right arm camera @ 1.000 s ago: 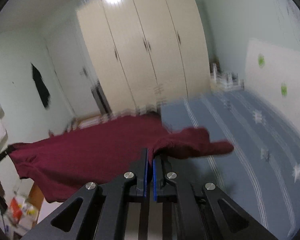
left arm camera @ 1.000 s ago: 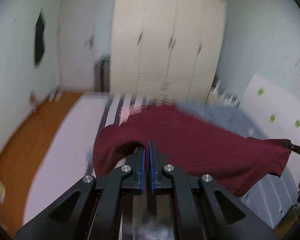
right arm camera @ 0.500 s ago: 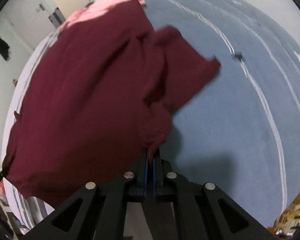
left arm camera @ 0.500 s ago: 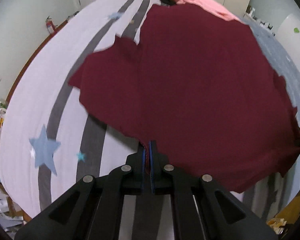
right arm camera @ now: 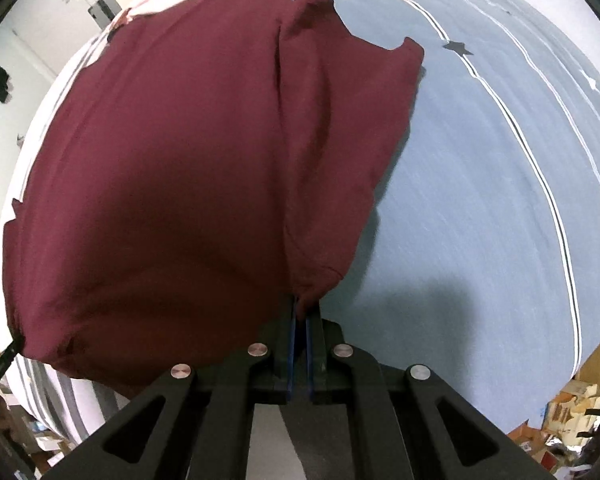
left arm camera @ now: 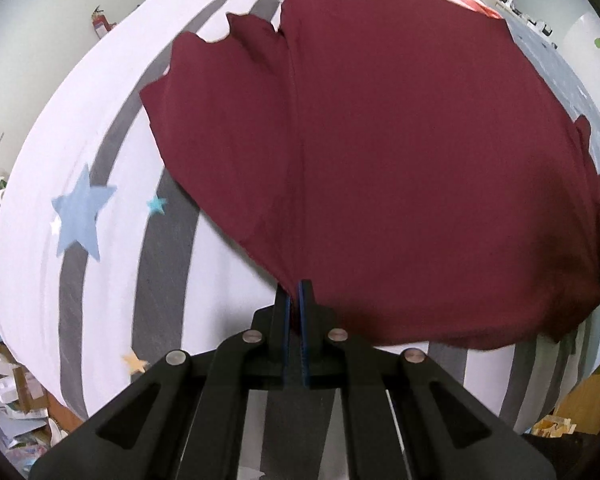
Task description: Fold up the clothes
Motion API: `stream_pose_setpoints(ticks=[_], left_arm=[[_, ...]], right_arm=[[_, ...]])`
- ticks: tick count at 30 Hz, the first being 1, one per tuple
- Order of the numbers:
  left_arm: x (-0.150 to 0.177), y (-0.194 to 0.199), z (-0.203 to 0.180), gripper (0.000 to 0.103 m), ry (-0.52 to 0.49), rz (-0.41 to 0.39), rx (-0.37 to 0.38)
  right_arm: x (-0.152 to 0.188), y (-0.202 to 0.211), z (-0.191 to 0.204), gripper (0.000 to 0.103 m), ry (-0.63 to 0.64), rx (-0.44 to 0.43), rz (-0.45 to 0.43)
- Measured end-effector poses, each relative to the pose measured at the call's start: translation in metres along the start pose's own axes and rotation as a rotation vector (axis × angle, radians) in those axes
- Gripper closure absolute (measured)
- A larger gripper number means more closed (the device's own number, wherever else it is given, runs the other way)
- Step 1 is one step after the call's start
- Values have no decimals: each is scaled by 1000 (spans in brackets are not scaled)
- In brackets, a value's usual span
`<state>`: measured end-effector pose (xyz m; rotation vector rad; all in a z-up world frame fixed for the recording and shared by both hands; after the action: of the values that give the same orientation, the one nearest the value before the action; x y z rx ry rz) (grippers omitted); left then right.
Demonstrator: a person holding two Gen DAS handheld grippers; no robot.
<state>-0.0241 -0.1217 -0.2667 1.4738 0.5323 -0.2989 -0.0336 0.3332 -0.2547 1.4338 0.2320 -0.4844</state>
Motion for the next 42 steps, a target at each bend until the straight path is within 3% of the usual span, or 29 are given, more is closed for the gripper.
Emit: stream_pose_setpoints(ticks=[6,9,11,15,19,27,31,34,37,39,41,42], left_arm=[[-4,-13,-1,97,13,2,3],[-22,-6,10,74,41,-31,-11],[-34,-1,18,62,59,-54,-20],[-58,8,33,61,96,-98,-38],[-83,18,49,60,133,-142,-56],[-151,-44,97,60,194,-238,-129],[-140,-71,141,60,245,-247,-144],[-142,-87,154,60,242,-241,-109],[-139,-106,156,61,206,-205,-77],[-136,-114,156,66,191,-188,-53],[-137,-113,154,90,183,-196,-32],[-138,-112,153,97,177,-200,-26]], right_arm=[[1,-20,1,100,32,18,34],[-1,-23,1,95,64,17,26],[-1,-16,3,85,106,18,21],[4,7,10,83,159,15,31],[-28,40,34,83,190,-47,-80],[-113,-4,144,83,217,-209,-223],[-146,-37,193,83,229,-273,-277],[-170,-59,228,83,241,-319,-309],[-150,-68,256,78,253,-352,-310],[-143,-71,268,78,252,-363,-306],[-142,-74,277,78,257,-367,-301],[-140,-73,279,77,257,-368,-300]])
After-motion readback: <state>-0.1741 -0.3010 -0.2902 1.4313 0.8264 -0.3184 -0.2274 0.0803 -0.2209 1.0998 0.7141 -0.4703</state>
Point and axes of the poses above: each gripper's, at about its wrist camera, not at the fingertips, and y roughly against the way its jaws point, z to its left, x to its underside, the point moved 7 cm from there along -y, roughly the way its jaws point, and after that the axes turned 13 degrees about -z, right-handed, at the moved point
